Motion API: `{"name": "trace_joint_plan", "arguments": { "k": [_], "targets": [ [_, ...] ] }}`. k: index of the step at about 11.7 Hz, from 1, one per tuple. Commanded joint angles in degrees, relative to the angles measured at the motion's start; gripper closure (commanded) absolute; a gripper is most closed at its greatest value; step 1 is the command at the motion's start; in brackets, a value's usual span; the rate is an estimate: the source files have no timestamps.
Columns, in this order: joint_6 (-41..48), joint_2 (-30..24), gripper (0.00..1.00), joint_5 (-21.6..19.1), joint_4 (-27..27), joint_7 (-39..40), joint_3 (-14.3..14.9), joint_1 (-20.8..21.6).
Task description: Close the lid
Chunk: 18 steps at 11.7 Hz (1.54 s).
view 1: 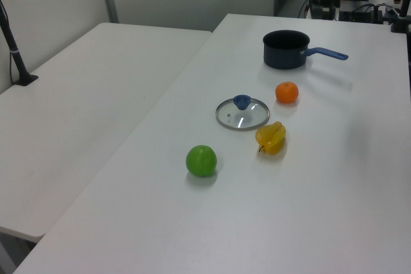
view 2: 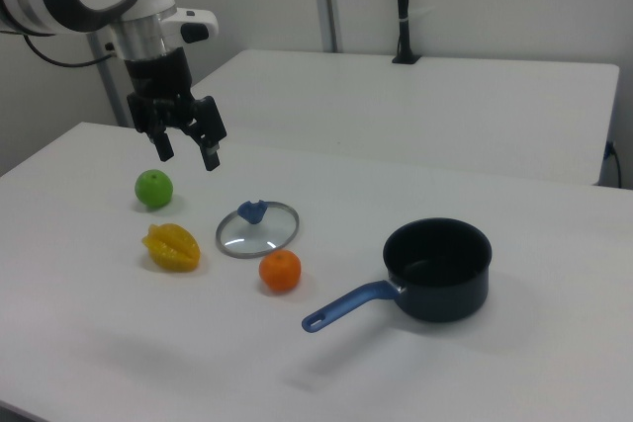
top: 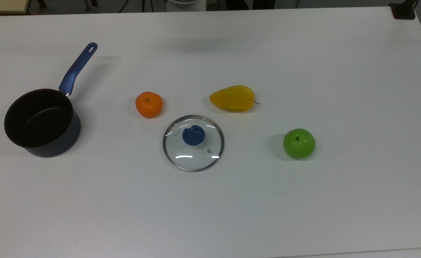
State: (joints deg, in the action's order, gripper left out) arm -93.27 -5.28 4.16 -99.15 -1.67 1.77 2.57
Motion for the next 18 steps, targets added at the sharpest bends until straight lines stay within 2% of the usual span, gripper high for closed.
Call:
{"name": "trace_joint_plan", "arguments": {
  "k": [1,5,7,9,13,18],
  "targets": [
    [0.99,-0.61,0.0,-1.09,0.1,1.4,0.6,0.15],
    [-1.11,-0.26,0.0,-1.35,-0.42,2.28,0.51,0.33],
    [-8.65,0.26,0.0,-4.24,-2.88,2.28,0.42,0.68],
    [-15.07,2.19,0.0,-5.22,-4.99,2.89,0.16,1.38],
    [-31.51,11.23,0.0,-5.31,-7.28,3.52,-0.19,4.89],
    [-50.58,22.49,0.0,-5.13,-8.07,2.9,-0.28,6.22]
  ]
}}
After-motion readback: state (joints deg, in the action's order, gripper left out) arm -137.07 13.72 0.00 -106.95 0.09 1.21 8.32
